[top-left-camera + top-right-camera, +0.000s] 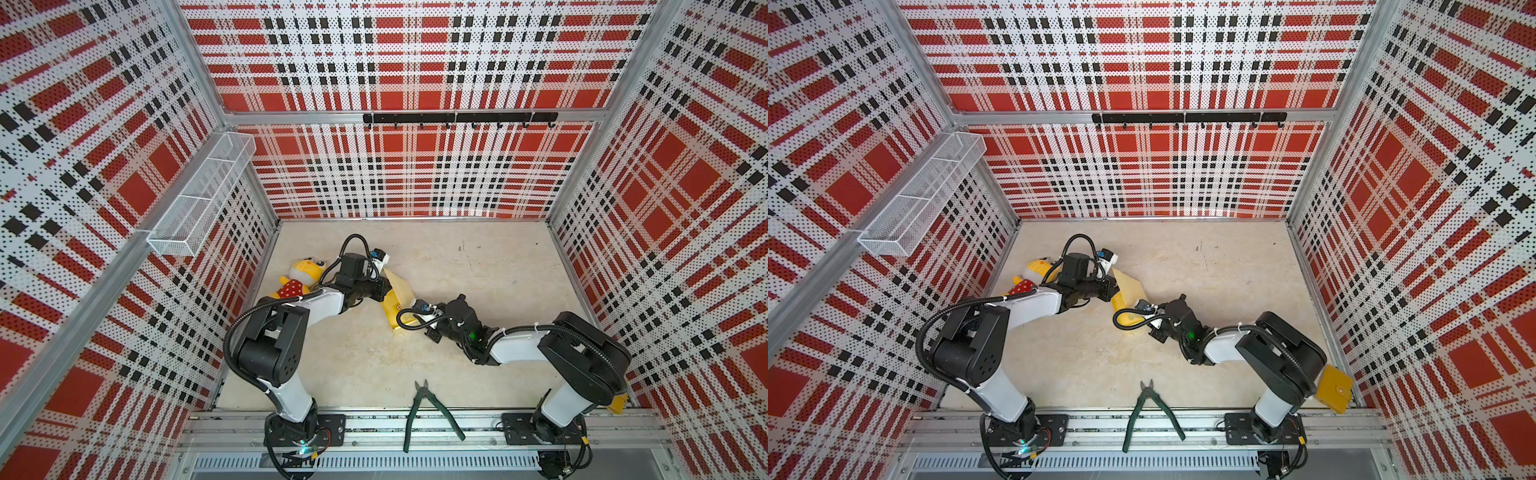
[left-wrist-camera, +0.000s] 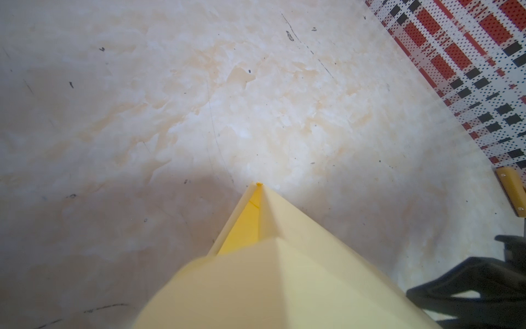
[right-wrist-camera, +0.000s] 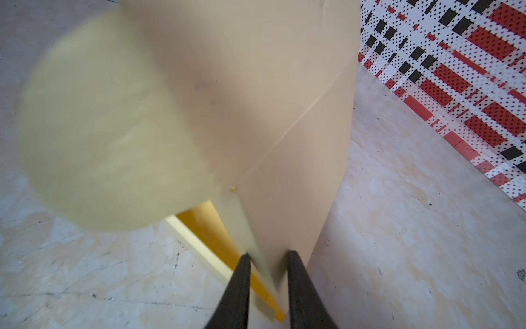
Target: Fold the paper box
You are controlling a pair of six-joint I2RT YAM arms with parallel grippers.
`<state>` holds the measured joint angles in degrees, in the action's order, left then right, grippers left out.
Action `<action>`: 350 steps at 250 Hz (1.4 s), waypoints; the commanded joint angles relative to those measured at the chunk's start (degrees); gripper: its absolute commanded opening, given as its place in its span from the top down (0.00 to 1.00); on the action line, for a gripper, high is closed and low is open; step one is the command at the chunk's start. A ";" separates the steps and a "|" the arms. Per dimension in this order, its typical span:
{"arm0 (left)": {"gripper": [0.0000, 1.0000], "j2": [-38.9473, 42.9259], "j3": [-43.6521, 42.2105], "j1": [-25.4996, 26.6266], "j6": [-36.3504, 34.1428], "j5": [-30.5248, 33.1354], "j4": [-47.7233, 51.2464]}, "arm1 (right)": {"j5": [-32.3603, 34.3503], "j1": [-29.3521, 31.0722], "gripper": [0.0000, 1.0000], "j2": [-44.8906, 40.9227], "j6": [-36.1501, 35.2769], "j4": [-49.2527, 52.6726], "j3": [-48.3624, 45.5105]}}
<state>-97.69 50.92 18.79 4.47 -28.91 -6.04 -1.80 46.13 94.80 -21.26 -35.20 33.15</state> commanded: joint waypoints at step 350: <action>0.92 3.38 -8.73 0.64 -1.12 -2.42 -0.55 | 3.47 9.55 0.43 -31.09 4.51 39.15 9.50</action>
<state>-94.43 43.62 18.81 3.49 -31.24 -8.75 -0.47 52.71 65.14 -17.67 2.33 37.17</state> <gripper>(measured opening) 0.078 0.569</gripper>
